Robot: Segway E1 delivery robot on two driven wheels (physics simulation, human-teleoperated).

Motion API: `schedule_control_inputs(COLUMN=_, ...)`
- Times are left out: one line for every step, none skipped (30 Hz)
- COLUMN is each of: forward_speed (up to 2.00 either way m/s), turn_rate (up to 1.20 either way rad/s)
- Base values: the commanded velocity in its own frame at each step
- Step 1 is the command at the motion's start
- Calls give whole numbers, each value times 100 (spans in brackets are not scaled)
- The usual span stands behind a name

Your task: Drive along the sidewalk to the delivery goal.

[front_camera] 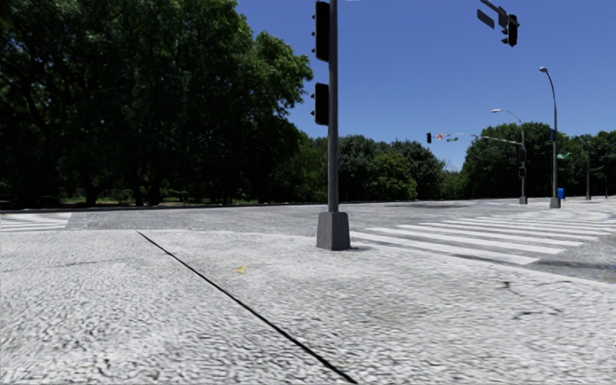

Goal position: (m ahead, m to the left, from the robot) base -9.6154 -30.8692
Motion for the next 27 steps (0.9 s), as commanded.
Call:
schedule_control_inputs(forward_speed=200, turn_rate=-70)
schedule_control_inputs(forward_speed=200, turn_rate=-70)
schedule_control_inputs(forward_speed=200, turn_rate=-70)
schedule_control_inputs(forward_speed=200, turn_rate=-70)
schedule_control_inputs(forward_speed=200, turn_rate=-70)
schedule_control_inputs(forward_speed=200, turn_rate=-70)
schedule_control_inputs(forward_speed=200, turn_rate=-68)
schedule_control_inputs(forward_speed=200, turn_rate=-65)
schedule_control_inputs(forward_speed=200, turn_rate=-63)
schedule_control_inputs(forward_speed=200, turn_rate=-63)
schedule_control_inputs(forward_speed=200, turn_rate=-63)
schedule_control_inputs(forward_speed=200, turn_rate=-63)
schedule_control_inputs(forward_speed=200, turn_rate=-60)
schedule_control_inputs(forward_speed=200, turn_rate=-59)
schedule_control_inputs(forward_speed=200, turn_rate=-59)
schedule_control_inputs(forward_speed=200, turn_rate=-58)
schedule_control_inputs(forward_speed=200, turn_rate=-58)
schedule_control_inputs(forward_speed=200, turn_rate=-58)
schedule_control_inputs(forward_speed=200, turn_rate=-58)
schedule_control_inputs(forward_speed=200, turn_rate=-58)
schedule_control_inputs(forward_speed=200, turn_rate=-58)
schedule_control_inputs(forward_speed=200, turn_rate=-58)
schedule_control_inputs(forward_speed=200, turn_rate=-58)
schedule_control_inputs(forward_speed=200, turn_rate=-58)
schedule_control_inputs(forward_speed=200, turn_rate=-58)
schedule_control_inputs(forward_speed=200, turn_rate=-58)
schedule_control_inputs(forward_speed=200, turn_rate=-58)
